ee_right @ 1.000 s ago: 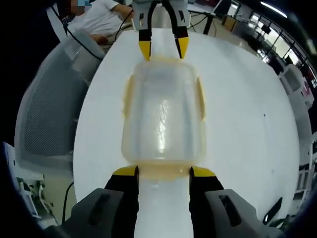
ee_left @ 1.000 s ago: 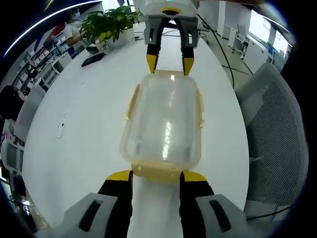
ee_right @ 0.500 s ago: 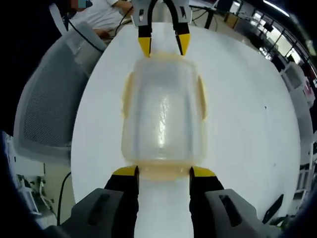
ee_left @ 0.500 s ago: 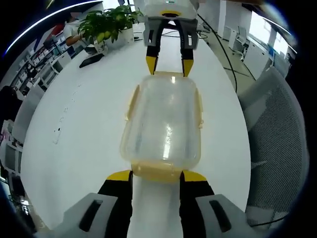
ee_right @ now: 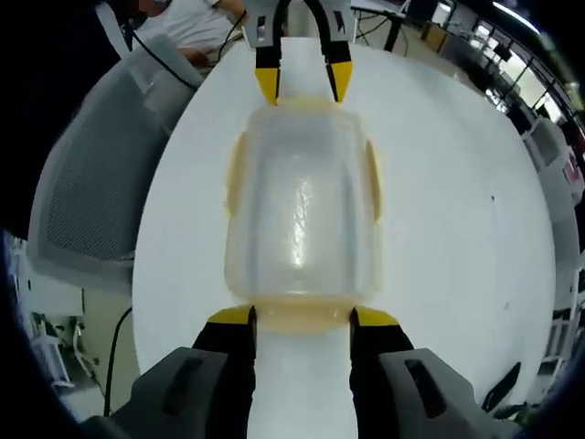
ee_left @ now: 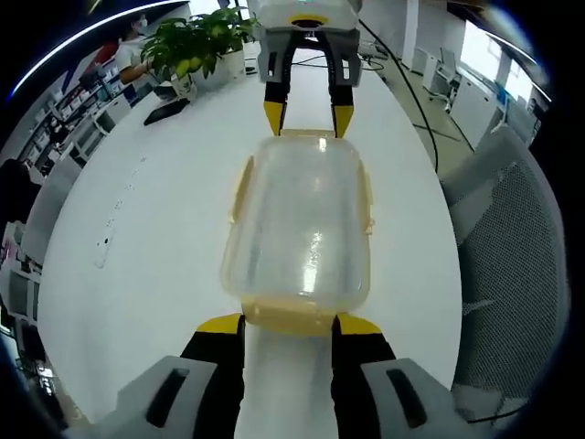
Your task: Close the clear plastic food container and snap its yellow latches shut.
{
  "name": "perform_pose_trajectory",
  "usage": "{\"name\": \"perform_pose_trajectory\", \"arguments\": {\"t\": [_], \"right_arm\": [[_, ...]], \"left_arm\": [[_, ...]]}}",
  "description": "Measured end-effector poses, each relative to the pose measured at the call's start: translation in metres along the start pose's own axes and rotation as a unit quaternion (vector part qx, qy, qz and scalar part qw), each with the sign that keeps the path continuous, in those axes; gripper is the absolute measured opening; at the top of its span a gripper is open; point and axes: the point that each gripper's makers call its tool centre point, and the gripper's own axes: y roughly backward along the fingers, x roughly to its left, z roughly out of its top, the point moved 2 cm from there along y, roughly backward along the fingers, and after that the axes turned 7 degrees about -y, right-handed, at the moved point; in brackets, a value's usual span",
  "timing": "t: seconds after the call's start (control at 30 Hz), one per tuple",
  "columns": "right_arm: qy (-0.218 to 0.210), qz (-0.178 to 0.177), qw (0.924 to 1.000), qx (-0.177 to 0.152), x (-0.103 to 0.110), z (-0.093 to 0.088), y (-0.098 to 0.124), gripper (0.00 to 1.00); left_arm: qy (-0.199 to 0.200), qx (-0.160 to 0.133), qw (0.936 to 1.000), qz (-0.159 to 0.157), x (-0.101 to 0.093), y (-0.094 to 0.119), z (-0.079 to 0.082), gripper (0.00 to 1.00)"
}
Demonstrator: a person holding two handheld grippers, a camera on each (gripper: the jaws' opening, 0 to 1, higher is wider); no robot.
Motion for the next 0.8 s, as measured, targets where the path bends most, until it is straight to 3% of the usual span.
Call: {"name": "perform_pose_trajectory", "arguments": {"t": [0.47,0.5,0.53,0.57,0.6,0.67,0.8], "right_arm": [[0.025,-0.008,0.9994,0.023,-0.003,-0.004,0.0,0.37],[0.027,-0.009,0.9993,0.023,-0.003,-0.004,0.0,0.37],[0.02,-0.012,0.9993,0.029,-0.003,-0.005,0.0,0.37],[0.026,-0.013,0.9992,0.028,-0.003,-0.005,-0.001,0.38],[0.034,-0.016,0.9989,0.029,-0.003,-0.006,-0.001,0.38],[0.034,-0.018,0.9988,0.029,-0.002,-0.007,-0.001,0.38],[0.039,-0.019,0.9985,0.033,-0.003,-0.008,-0.002,0.38]], "left_arm": [[-0.001,-0.002,1.0,0.009,-0.008,-0.006,0.004,0.31],[-0.005,-0.002,1.0,0.007,-0.01,-0.006,0.004,0.28],[-0.016,0.004,0.9998,-0.007,-0.015,-0.007,0.003,0.15],[-0.02,0.007,0.9997,0.008,-0.013,-0.009,0.002,0.13],[-0.033,0.004,0.9992,0.02,-0.01,-0.011,0.002,0.13],[-0.003,0.002,1.0,0.004,-0.015,-0.012,0.001,0.18],[-0.006,-0.006,0.9999,0.007,-0.014,-0.012,0.002,0.22]]}}
